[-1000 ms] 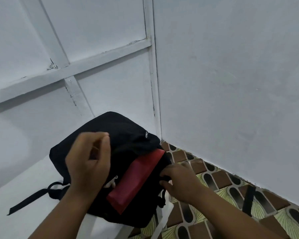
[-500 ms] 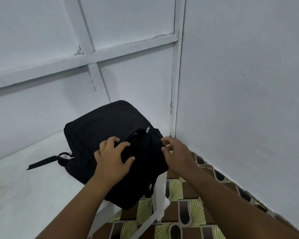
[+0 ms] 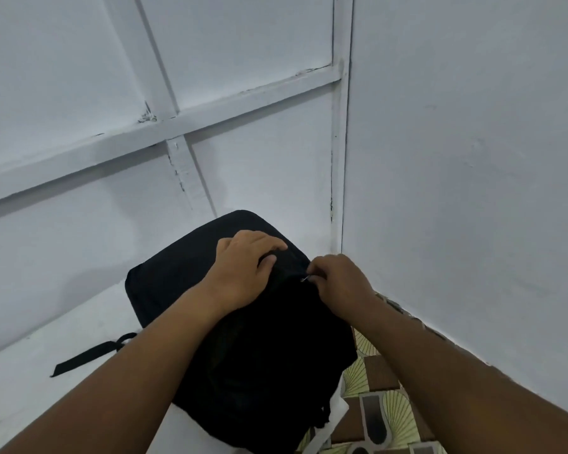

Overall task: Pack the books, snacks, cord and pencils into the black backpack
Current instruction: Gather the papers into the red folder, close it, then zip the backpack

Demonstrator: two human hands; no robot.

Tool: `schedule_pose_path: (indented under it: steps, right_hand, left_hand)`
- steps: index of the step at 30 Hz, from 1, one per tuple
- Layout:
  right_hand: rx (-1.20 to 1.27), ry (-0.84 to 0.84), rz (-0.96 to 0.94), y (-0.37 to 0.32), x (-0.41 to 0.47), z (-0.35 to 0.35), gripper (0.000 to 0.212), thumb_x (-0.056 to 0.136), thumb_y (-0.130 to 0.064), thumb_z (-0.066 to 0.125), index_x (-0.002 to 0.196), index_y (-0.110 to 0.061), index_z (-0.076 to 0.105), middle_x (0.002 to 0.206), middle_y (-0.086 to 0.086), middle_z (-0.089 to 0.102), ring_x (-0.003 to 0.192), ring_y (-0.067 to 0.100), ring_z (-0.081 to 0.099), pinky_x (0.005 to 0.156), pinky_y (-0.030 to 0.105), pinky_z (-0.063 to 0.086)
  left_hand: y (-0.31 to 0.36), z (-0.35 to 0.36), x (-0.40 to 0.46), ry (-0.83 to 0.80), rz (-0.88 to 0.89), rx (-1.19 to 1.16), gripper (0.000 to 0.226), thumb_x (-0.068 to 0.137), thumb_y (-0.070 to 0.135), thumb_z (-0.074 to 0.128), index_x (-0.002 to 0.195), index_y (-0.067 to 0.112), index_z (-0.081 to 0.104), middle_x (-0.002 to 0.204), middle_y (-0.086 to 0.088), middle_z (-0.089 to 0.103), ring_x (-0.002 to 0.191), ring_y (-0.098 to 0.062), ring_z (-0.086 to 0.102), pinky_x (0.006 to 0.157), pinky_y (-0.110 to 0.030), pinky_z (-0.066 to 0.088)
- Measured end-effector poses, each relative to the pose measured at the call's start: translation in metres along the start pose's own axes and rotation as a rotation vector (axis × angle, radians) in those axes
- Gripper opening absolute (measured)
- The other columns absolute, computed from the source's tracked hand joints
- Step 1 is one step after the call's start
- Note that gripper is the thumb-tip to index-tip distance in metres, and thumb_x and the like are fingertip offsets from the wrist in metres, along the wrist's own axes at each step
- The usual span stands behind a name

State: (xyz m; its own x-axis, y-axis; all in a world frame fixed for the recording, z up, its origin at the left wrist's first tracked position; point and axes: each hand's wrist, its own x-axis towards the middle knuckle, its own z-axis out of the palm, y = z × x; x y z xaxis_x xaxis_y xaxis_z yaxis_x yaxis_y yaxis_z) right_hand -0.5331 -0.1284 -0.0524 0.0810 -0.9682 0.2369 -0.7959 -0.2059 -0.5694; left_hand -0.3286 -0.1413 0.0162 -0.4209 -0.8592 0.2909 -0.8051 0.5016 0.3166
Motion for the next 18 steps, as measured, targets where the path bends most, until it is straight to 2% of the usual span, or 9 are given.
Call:
schedule_pose_path:
  steps: [2,4,7,10,13,15,17,18]
  right_hand:
    - [0.035,0.048,0.007,0.003,-0.005,-0.004,0.011,0.089,-0.016,0.063,0.085,-0.024,0.069,0.08,-0.009,0.068,0.076,0.01,0.06,0.072,0.036,0.054]
    - [0.099,0.082,0.01,0.0,-0.013,-0.008,0.009,0.089,-0.018,0.066,0.088,-0.024,0.071,0.079,-0.011,0.071,0.074,0.007,0.063,0.074,0.025,0.053]
    - [0.183,0.095,0.051,-0.008,-0.019,-0.007,0.004,0.087,-0.02,0.073,0.09,-0.022,0.075,0.078,-0.016,0.071,0.077,-0.005,0.063,0.075,0.007,0.043]
    - [0.212,0.092,0.18,-0.012,-0.019,-0.002,0.005,0.084,-0.018,0.076,0.088,-0.02,0.076,0.08,-0.011,0.072,0.07,-0.01,0.061,0.068,0.002,0.041]
    - [0.217,0.111,0.227,-0.016,-0.021,0.0,0.014,0.086,-0.015,0.074,0.099,-0.018,0.076,0.09,-0.004,0.075,0.076,0.0,0.065,0.071,0.007,0.045]
    - [0.089,0.101,0.118,-0.016,-0.023,0.004,0.021,0.089,-0.013,0.068,0.108,-0.018,0.076,0.095,0.001,0.074,0.085,0.012,0.067,0.077,0.021,0.051]
    - [-0.037,0.098,0.048,-0.015,-0.027,0.007,0.02,0.09,-0.012,0.061,0.103,-0.015,0.076,0.088,0.006,0.07,0.082,0.023,0.065,0.073,0.034,0.053]
    - [-0.081,0.114,0.052,-0.015,-0.029,0.009,0.02,0.09,-0.012,0.058,0.1,-0.015,0.075,0.087,0.006,0.067,0.082,0.025,0.063,0.071,0.036,0.053]
  left_hand:
    - [-0.008,0.001,0.018,-0.065,0.058,-0.017,0.025,0.099,0.024,0.055,0.117,0.037,0.066,0.121,0.022,0.062,0.125,-0.005,0.047,0.107,-0.036,0.023]
    - [-0.014,0.006,0.038,-0.201,0.118,-0.004,0.022,0.099,0.032,0.053,0.115,0.04,0.065,0.119,0.022,0.062,0.123,-0.004,0.046,0.108,-0.04,0.024]
    - [-0.019,0.018,0.065,-0.463,0.171,0.022,0.019,0.098,0.04,0.054,0.113,0.043,0.065,0.12,0.024,0.06,0.123,-0.003,0.047,0.1,-0.038,0.024]
    - [-0.022,0.029,0.083,-0.656,0.222,0.095,0.023,0.094,0.046,0.058,0.116,0.046,0.064,0.124,0.023,0.056,0.125,-0.005,0.047,0.097,-0.038,0.023]
    - [-0.022,0.032,0.097,-0.744,0.303,0.111,0.032,0.093,0.05,0.059,0.125,0.051,0.059,0.131,0.019,0.049,0.13,-0.007,0.039,0.103,-0.038,0.021]
    - [-0.022,0.033,0.103,-0.811,0.364,0.151,0.035,0.094,0.052,0.057,0.129,0.056,0.055,0.137,0.018,0.044,0.133,-0.008,0.032,0.111,-0.04,0.017]
    - [-0.022,0.038,0.107,-0.835,0.403,0.173,0.029,0.094,0.052,0.058,0.122,0.056,0.06,0.13,0.018,0.047,0.129,-0.009,0.035,0.112,-0.044,0.018]
    - [-0.022,0.04,0.108,-0.813,0.402,0.15,0.024,0.092,0.05,0.061,0.115,0.054,0.066,0.121,0.019,0.051,0.124,-0.008,0.041,0.11,-0.045,0.022]
